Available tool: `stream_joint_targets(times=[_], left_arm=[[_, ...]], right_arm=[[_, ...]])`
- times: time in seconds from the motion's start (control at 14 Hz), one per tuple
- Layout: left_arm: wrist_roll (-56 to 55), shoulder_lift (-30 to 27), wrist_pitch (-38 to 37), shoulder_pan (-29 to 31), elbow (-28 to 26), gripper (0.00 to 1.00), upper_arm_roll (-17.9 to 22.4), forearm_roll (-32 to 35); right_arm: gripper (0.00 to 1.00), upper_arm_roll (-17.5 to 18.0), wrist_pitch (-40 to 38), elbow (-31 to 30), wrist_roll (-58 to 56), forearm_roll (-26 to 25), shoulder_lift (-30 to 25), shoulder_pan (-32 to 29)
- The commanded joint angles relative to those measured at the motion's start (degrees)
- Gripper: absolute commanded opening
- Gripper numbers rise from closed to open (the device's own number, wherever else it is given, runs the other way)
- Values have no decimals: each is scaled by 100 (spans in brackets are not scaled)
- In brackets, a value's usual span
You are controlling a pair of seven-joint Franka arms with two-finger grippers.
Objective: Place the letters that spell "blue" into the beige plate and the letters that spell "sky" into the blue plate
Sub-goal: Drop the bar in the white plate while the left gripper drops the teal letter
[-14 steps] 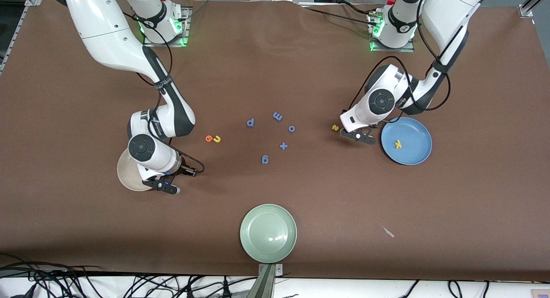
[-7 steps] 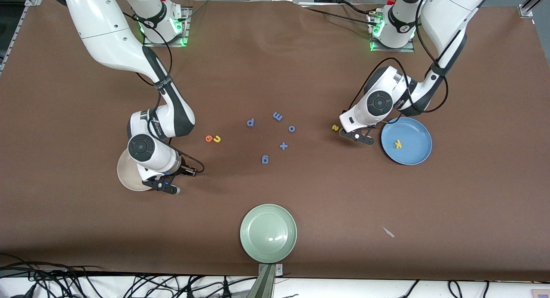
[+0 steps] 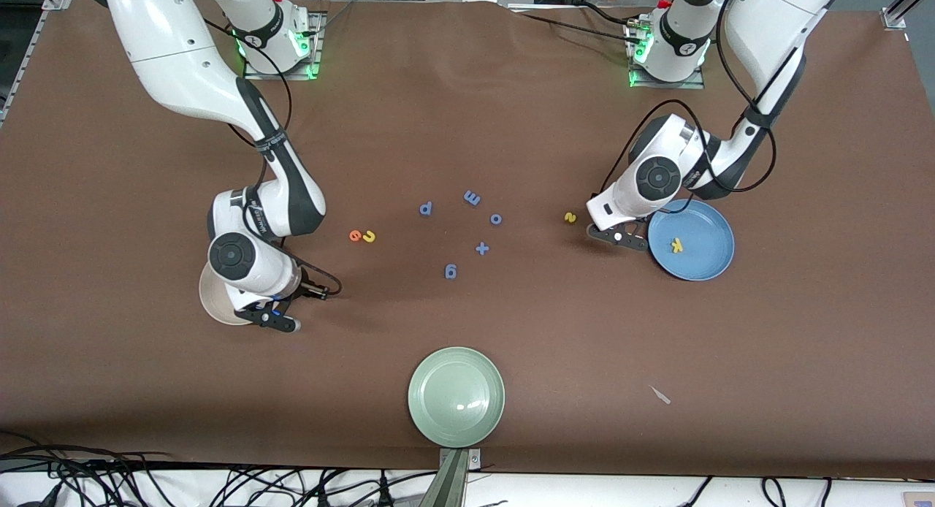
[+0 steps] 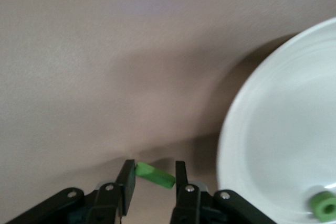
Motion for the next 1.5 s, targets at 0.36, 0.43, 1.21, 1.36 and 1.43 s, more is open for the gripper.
stream_joint_targets(times=[0.36,0.43,1.21,1.36,1.43], left_arm=[[68,-820,-336,1065,-52,0,-66,-147],[103,-829,-371,1153,-52,0,-57,-148],[16,-627,-591,1497,-202,64,-57,-148],[-316,-601,-513,1374,-88,75,-110,-270],[-536,-557,-286,1278,-87,83,-241,-462]], right_arm=[[27,-159,-1183,79,-1246,42,-432,-401],[27,-159,-1182,-10,-1237,60,-468,-401],[60,-54,-717,-1022,-896,113,-1066,-428],[60,182,-717,-1013,-414,113,-1075,-419],[60,349,-708,-995,-81,104,-1075,-410]])
